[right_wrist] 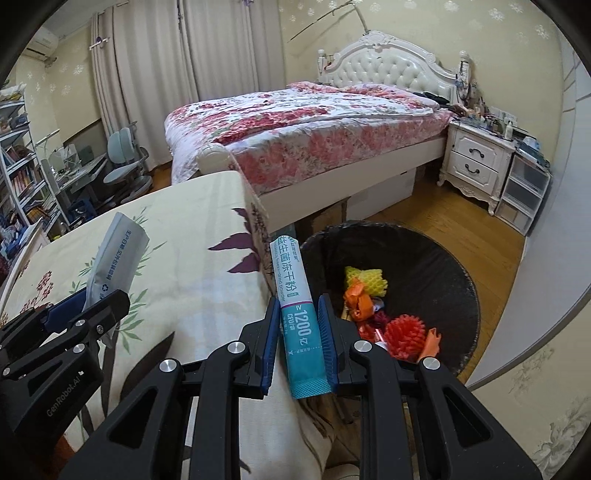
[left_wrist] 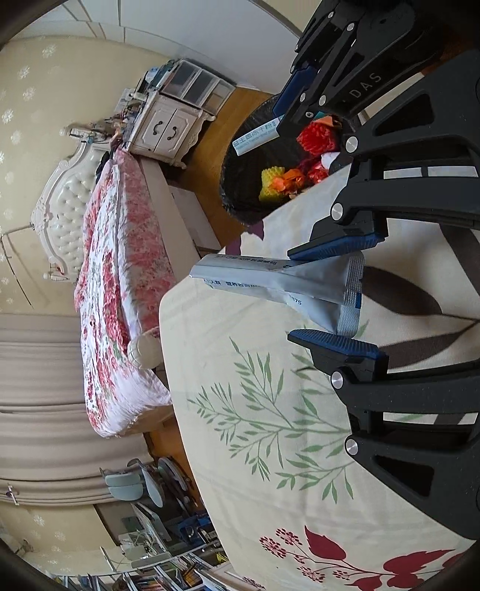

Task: Collect trash
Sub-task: 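Carry the toothpaste tube and white packet over the black bin, then open both tools to drop the tube and packet into the bin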

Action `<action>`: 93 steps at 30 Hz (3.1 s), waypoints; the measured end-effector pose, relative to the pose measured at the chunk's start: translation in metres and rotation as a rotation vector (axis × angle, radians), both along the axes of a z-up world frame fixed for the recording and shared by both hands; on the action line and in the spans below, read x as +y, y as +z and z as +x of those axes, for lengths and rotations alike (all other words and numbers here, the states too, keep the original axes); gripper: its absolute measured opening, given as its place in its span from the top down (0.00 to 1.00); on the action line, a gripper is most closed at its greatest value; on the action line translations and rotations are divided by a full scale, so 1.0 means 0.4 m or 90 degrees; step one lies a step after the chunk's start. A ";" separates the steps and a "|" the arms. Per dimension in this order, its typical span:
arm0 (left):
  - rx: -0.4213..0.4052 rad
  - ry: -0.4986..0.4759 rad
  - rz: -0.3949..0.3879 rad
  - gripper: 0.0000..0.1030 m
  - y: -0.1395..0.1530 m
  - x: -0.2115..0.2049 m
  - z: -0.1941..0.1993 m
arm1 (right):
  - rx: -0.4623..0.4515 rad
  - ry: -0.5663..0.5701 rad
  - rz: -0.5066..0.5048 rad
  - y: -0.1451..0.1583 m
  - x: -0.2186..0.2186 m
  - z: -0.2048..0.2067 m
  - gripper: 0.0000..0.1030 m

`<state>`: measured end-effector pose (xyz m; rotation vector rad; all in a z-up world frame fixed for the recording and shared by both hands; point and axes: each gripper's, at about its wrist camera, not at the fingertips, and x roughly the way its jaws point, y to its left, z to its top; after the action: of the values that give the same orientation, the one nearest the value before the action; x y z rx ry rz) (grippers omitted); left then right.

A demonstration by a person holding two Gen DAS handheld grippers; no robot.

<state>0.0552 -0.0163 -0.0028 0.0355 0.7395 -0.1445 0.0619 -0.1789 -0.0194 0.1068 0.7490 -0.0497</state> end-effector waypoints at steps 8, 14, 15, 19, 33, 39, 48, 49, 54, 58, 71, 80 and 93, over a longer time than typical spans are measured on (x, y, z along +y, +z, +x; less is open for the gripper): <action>-0.002 -0.039 0.010 0.64 -0.021 -0.103 0.040 | -0.004 -0.061 -0.014 -0.011 -0.090 0.027 0.78; -0.001 -0.055 0.023 0.64 -0.041 -0.172 0.080 | 0.000 -0.088 -0.013 -0.031 -0.138 0.053 0.78; -0.001 -0.058 0.026 0.64 -0.044 -0.182 0.085 | 0.000 -0.091 -0.013 -0.034 -0.144 0.058 0.78; 0.003 -0.065 0.036 0.64 -0.058 -0.215 0.115 | 0.000 -0.102 -0.016 -0.044 -0.157 0.074 0.78; 0.032 -0.081 0.059 0.64 -0.098 -0.279 0.181 | 0.013 -0.125 -0.011 -0.080 -0.201 0.119 0.78; 0.042 -0.087 0.063 0.64 -0.106 -0.294 0.199 | 0.023 -0.132 -0.010 -0.094 -0.214 0.131 0.78; 0.049 -0.093 0.068 0.55 -0.106 -0.304 0.210 | 0.026 -0.150 -0.013 -0.098 -0.224 0.133 0.71; 0.047 -0.093 0.067 0.50 -0.106 -0.302 0.209 | 0.025 -0.153 -0.013 -0.097 -0.225 0.132 0.68; 0.043 -0.089 0.061 0.38 -0.103 -0.299 0.204 | 0.020 -0.162 -0.021 -0.090 -0.228 0.126 0.59; 0.036 -0.084 0.058 0.28 -0.097 -0.291 0.199 | 0.009 -0.171 -0.040 -0.077 -0.228 0.117 0.47; 0.006 -0.064 0.062 0.16 -0.073 -0.252 0.170 | -0.005 -0.181 -0.077 -0.055 -0.209 0.082 0.24; -0.011 -0.041 0.049 0.12 -0.040 -0.206 0.136 | -0.012 -0.182 -0.082 -0.034 -0.183 0.045 0.18; -0.042 -0.023 0.044 0.10 0.003 -0.128 0.043 | -0.029 -0.178 -0.075 0.002 -0.139 -0.032 0.18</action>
<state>0.0725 -0.0677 -0.0015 0.1192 0.6775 -0.1520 0.0491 -0.2345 -0.0187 0.0989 0.6794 -0.3568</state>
